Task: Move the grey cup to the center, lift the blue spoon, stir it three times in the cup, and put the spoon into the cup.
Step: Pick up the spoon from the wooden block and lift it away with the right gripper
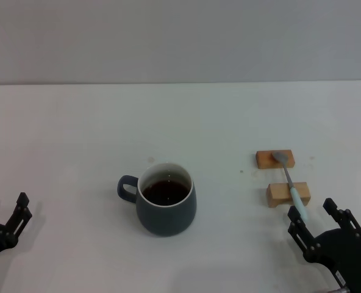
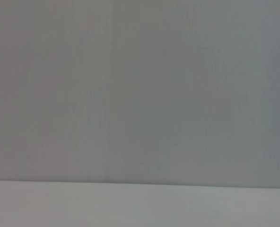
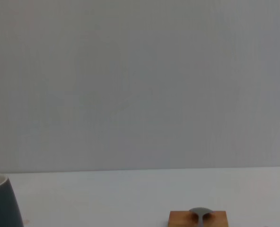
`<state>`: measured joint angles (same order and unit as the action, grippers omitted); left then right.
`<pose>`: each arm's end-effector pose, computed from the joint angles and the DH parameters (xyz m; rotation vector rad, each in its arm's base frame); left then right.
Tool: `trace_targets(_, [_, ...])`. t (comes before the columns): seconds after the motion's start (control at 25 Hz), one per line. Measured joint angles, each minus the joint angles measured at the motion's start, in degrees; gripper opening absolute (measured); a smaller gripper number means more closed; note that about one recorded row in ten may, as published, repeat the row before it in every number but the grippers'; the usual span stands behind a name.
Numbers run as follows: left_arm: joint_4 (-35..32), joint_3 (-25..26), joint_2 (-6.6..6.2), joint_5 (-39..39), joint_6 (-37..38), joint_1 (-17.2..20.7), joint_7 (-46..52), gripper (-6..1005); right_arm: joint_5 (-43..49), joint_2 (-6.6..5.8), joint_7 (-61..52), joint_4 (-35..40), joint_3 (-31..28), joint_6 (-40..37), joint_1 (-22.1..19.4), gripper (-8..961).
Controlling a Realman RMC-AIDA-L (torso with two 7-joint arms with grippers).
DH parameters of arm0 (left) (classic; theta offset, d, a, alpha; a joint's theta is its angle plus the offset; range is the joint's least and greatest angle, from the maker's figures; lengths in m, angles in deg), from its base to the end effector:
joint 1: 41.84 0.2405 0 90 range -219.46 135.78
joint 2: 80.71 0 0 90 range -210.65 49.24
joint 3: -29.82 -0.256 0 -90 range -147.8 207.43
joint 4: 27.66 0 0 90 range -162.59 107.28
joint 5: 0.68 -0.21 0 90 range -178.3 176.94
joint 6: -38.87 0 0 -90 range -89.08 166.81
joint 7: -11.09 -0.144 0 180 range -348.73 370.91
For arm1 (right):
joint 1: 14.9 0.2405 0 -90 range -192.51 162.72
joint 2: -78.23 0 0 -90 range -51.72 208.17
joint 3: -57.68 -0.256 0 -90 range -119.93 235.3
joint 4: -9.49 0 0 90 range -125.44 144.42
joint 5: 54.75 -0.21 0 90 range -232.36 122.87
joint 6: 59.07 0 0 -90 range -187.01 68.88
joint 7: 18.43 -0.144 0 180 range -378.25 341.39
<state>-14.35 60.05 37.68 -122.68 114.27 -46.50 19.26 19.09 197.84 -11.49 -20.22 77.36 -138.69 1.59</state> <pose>-0.3817 0.1985 -0.0325 -1.5847 -0.6943 -0.6167 0.3135 0.1974 -0.1044 -1.7964 0.7057 0.6637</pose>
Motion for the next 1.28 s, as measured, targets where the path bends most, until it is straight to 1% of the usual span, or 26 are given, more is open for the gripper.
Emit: trace_targets(1.28, [-0.6, 0.0, 0.09, 0.0, 0.0, -0.1, 0.0, 863, 0.0, 0.0, 0.0, 0.0, -0.2, 0.9, 0.8, 726])
